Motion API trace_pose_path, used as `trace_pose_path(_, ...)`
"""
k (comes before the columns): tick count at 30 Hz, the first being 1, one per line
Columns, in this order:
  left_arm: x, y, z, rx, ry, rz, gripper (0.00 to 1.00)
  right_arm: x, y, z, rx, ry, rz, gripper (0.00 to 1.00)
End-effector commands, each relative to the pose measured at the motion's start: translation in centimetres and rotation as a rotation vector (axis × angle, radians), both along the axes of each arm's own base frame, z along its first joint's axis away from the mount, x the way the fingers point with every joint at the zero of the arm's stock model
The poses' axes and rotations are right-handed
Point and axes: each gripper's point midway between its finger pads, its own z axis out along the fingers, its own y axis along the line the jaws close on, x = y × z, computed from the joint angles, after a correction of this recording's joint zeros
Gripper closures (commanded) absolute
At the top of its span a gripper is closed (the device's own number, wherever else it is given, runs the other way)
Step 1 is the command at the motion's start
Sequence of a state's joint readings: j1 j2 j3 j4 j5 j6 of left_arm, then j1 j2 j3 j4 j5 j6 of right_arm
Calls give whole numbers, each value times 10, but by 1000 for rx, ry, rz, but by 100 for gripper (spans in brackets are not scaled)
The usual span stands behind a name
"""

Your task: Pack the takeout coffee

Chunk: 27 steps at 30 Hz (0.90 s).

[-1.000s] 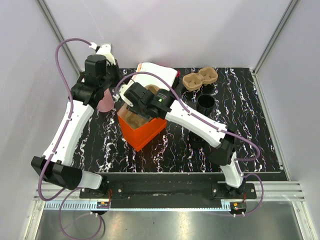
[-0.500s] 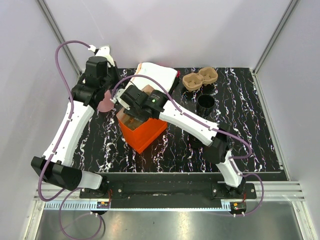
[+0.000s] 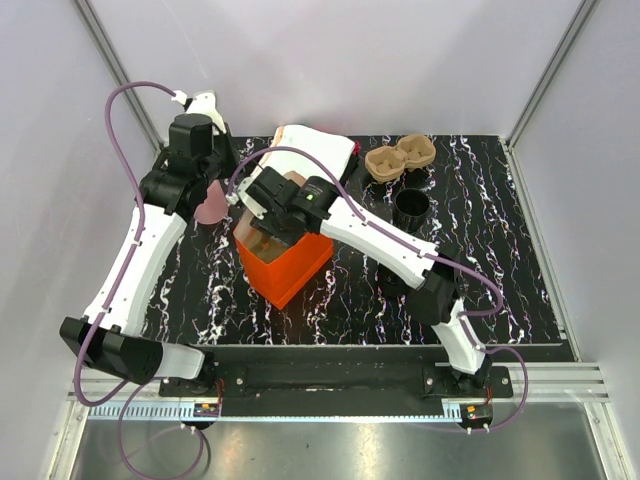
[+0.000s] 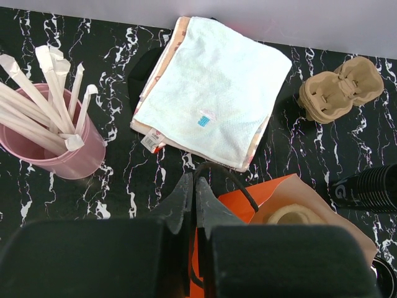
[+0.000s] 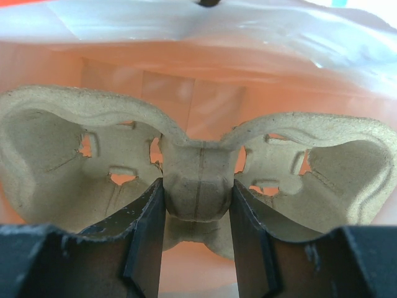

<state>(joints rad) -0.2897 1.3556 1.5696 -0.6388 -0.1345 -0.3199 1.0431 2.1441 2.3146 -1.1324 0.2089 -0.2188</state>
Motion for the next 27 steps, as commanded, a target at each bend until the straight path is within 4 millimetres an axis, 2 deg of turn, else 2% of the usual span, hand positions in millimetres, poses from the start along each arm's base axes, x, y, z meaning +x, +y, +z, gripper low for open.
trace_pose_path(1, -3, 8, 21, -7, -72, 43, 100, -4, -1, -9, 5, 60, -4, 60)
trace_pose_path(8, -2, 9, 18, -2, -67, 45, 100, -2, -2, -24, -30, 82, 0, 56)
trace_pose_path(12, -1, 8, 17, -3, -66, 42, 100, 1, 1, -18, -18, 70, 7, 52)
trace_pose_path(15, -1, 8, 16, -2, -64, 42, 100, 5, 4, 1, 15, 30, 21, 39)
trace_pose_path(16, -1, 8, 15, -2, -62, 42, 100, 6, 5, 7, 23, 16, 24, 31)
trace_pose_path(17, -1, 7, 15, -3, -62, 39, 100, 8, 5, 19, 42, -9, 32, 27)
trace_pose_path(19, -1, 7, 14, -1, -59, 37, 100, 10, 5, 31, 53, -33, 38, 21)
trace_pose_path(20, -1, 7, 14, -2, -60, 36, 100, 11, 6, 44, 72, -56, 49, 17)
trace_pose_path(27, 0, 6, 14, 4, -64, 31, 100, 12, 5, 85, 126, -135, 96, 6)
